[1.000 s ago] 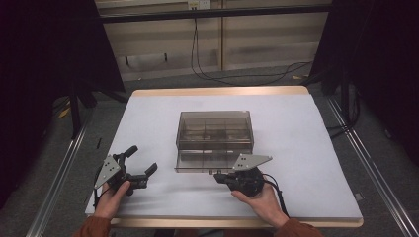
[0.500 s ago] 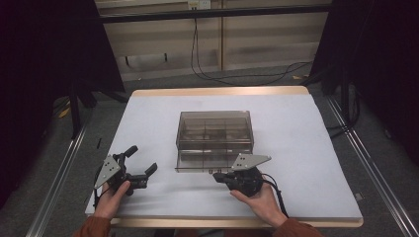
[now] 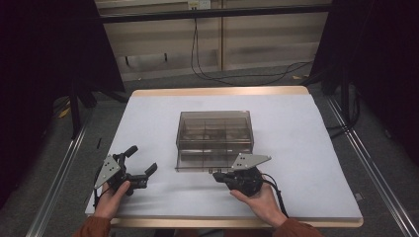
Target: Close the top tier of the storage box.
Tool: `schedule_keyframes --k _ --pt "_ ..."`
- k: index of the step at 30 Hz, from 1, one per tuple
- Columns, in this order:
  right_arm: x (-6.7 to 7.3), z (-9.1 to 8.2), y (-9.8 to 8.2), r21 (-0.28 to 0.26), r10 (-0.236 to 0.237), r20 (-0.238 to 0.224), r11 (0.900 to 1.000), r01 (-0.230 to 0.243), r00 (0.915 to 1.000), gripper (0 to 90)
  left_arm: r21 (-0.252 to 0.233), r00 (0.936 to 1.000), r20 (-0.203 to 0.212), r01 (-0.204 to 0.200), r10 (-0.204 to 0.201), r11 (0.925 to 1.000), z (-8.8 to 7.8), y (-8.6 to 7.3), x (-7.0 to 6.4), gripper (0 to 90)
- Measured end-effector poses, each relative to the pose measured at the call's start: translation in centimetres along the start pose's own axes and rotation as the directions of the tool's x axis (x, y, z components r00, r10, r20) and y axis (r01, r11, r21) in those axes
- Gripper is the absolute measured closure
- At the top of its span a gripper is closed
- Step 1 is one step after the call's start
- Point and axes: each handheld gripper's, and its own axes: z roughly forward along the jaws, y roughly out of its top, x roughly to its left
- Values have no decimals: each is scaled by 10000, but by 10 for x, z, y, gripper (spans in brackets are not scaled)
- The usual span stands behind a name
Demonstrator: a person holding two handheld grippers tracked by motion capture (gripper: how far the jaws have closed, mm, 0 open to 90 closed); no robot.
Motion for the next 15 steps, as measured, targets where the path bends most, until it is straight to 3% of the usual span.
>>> schedule_keyframes --k 15 --pt "-1 2 1 -64 60 49 10000 -60 10000 900 -29 10000 11 5 -5 10000 0 0 0 9"
